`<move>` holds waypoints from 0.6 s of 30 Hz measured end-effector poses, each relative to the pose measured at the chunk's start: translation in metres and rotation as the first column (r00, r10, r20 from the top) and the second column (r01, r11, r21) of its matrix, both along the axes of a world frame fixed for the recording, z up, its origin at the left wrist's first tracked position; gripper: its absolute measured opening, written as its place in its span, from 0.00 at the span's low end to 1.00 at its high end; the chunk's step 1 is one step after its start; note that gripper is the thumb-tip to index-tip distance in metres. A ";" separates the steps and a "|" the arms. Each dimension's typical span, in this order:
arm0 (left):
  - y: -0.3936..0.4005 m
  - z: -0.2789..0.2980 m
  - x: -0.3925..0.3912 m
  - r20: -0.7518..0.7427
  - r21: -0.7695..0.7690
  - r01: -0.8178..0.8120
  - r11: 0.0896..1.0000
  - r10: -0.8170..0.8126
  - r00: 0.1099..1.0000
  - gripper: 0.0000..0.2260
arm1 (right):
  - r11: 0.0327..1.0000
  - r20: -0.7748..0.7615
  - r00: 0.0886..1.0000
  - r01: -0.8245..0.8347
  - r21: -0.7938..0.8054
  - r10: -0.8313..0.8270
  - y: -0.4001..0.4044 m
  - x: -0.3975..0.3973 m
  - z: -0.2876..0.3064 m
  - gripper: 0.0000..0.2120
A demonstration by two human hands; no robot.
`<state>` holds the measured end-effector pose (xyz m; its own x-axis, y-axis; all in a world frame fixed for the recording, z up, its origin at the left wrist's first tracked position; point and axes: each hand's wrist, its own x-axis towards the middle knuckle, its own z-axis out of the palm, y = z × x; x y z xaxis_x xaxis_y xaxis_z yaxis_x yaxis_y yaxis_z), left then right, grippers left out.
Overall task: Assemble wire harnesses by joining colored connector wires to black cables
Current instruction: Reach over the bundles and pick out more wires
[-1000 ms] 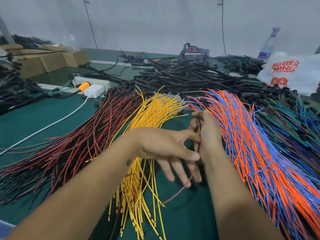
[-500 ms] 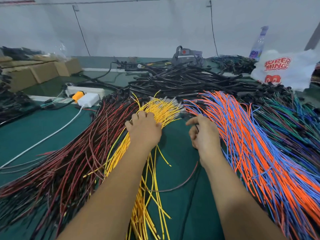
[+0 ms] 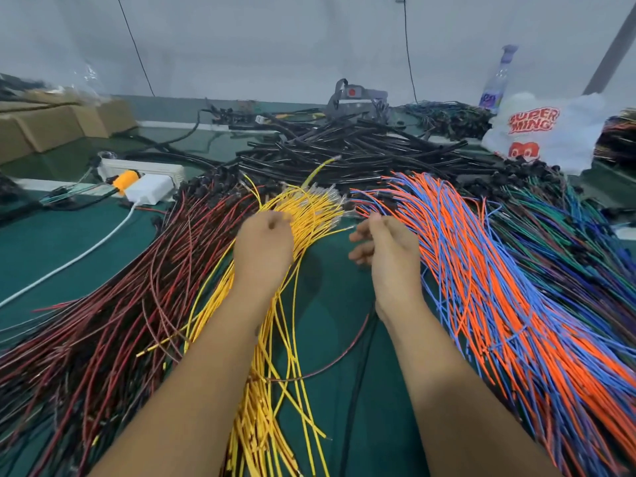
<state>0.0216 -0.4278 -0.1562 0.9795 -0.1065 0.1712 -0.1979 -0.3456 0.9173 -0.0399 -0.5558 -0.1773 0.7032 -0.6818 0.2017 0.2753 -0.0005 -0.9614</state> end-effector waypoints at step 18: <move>-0.015 -0.003 -0.007 -0.431 -0.471 0.274 0.839 -0.490 0.758 0.17 | 0.946 -0.074 0.966 -0.259 -0.194 0.249 0.012 -0.007 0.002 0.12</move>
<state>0.0151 -0.4427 -0.1587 0.8143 -0.5284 -0.2404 0.2984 0.0258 0.9541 -0.0473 -0.5437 -0.1751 0.8601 -0.4282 0.2773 0.2449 -0.1303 -0.9608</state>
